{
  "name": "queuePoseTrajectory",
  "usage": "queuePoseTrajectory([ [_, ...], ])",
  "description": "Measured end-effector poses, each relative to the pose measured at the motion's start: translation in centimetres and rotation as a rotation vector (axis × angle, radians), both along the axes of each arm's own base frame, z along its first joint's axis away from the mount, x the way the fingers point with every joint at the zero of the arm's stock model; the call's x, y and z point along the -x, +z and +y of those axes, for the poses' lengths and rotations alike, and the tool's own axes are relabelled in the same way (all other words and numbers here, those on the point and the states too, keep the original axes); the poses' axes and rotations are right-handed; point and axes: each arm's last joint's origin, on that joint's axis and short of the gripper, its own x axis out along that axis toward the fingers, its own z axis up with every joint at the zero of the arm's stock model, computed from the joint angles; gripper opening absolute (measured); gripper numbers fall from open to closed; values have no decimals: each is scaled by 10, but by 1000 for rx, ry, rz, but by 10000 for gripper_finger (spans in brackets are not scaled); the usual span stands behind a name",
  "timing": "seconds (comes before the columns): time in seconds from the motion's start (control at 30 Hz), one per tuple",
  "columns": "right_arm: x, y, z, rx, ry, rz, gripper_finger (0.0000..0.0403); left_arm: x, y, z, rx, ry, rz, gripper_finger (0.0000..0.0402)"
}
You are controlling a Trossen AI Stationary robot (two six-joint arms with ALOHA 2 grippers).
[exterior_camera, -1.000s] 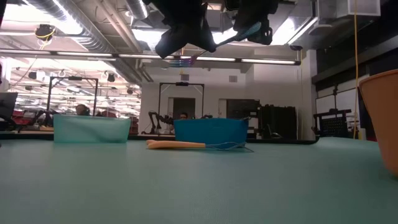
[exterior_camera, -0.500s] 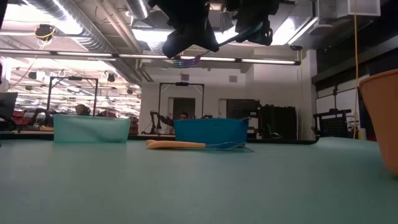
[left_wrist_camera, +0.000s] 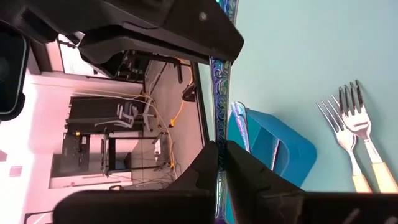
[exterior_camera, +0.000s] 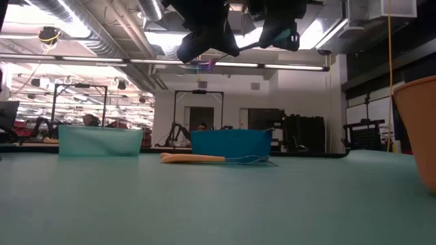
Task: Sort silverware by color (type)
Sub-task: Put the purple fork into the blue bin
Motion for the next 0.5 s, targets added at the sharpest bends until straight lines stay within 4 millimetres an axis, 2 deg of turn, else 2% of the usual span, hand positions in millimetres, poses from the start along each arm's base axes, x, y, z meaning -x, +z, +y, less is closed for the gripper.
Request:
queuePoseTrajectory([
  [0.23,0,0,-1,32,-6,0,6,0,0,0,-6,7,0,13],
  [0.5,0,0,-1,50,11,-10,1,0,0,0,-1,2,-5,35],
])
